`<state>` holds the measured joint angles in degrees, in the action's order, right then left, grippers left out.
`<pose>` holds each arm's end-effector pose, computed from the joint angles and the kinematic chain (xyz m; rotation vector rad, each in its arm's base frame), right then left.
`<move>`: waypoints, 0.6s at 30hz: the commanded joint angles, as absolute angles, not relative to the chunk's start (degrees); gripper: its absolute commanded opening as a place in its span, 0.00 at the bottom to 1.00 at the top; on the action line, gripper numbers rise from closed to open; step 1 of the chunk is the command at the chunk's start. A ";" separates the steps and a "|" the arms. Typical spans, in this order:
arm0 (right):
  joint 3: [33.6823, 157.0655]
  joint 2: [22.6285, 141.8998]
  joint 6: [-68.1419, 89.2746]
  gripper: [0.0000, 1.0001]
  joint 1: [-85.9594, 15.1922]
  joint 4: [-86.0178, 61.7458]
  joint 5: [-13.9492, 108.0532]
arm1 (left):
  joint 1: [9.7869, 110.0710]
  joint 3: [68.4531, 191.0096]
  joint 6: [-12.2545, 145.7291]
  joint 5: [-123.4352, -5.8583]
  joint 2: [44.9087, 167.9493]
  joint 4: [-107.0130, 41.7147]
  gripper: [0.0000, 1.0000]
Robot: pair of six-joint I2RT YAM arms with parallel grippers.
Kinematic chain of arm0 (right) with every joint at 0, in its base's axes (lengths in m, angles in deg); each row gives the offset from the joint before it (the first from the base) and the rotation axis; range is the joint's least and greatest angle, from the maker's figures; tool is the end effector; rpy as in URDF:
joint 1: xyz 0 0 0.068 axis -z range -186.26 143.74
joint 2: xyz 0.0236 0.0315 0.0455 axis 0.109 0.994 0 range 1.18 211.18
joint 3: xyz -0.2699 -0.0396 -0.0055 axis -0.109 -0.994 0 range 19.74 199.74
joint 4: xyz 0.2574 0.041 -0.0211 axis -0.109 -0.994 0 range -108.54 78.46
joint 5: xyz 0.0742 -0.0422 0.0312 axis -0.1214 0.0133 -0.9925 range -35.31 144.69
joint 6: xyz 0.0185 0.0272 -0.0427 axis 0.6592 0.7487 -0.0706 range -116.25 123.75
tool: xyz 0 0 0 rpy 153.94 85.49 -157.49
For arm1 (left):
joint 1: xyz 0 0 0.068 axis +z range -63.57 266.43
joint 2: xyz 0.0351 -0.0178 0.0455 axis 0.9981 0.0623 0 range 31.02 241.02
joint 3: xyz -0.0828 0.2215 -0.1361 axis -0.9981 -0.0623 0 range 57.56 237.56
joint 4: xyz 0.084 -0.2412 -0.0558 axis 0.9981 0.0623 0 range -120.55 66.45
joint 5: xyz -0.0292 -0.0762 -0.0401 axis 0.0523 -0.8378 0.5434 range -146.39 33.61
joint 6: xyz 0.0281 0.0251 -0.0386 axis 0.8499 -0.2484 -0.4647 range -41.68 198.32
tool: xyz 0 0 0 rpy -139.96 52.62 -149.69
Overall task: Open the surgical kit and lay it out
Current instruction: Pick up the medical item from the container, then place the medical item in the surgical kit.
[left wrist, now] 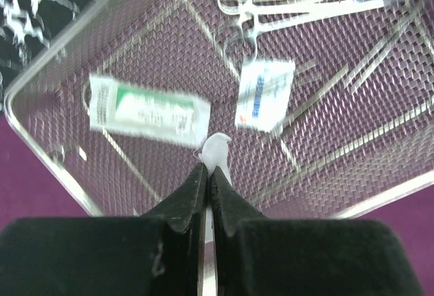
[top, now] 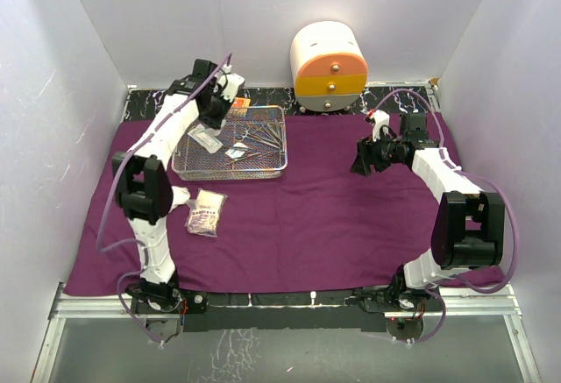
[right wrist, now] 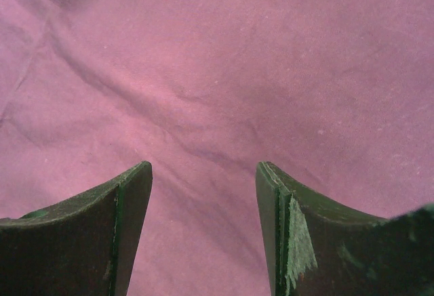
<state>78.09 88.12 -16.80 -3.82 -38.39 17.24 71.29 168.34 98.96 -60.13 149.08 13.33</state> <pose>0.3084 0.0086 0.2285 -0.6166 2.2889 0.6370 0.4467 -0.1233 0.2897 0.7831 2.3335 -0.0386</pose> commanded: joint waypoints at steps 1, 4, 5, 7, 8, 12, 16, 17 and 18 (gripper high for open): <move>79.33 85.99 -17.36 0.61 -3.52 -37.07 16.97 | 71.31 156.68 100.91 -55.72 135.49 15.53 0.00; 79.53 85.77 -17.43 0.61 -3.46 -37.08 16.91 | 72.18 146.71 101.64 -53.62 127.37 15.93 0.00; 79.56 85.74 -17.41 0.61 -3.45 -37.08 16.79 | 72.76 144.05 101.57 -53.49 125.00 16.78 0.00; 79.60 85.56 -17.42 0.61 -3.49 -37.18 16.59 | 74.24 139.53 101.48 -54.00 120.81 18.84 0.00; 79.57 85.44 -17.43 0.61 -3.47 -37.14 16.50 | 75.29 137.30 101.55 -54.36 118.87 19.78 0.00; 79.52 84.90 -17.43 0.61 -3.49 -37.07 16.54 | 80.61 128.23 103.38 -56.93 112.29 20.91 0.00; 79.55 84.55 -17.36 0.61 -3.53 -37.14 16.47 | 84.48 121.13 104.94 -58.05 111.22 17.97 0.00; 79.45 84.47 -17.42 0.61 -3.50 -37.19 16.42 | 84.91 119.81 105.09 -58.12 111.57 16.62 0.00; 79.45 84.42 -17.43 0.61 -3.46 -37.11 16.38 | 85.21 118.87 105.28 -58.33 112.17 15.31 0.00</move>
<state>78.09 87.03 -16.96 -3.82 -38.44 17.22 84.23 122.75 103.44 -56.42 112.19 17.99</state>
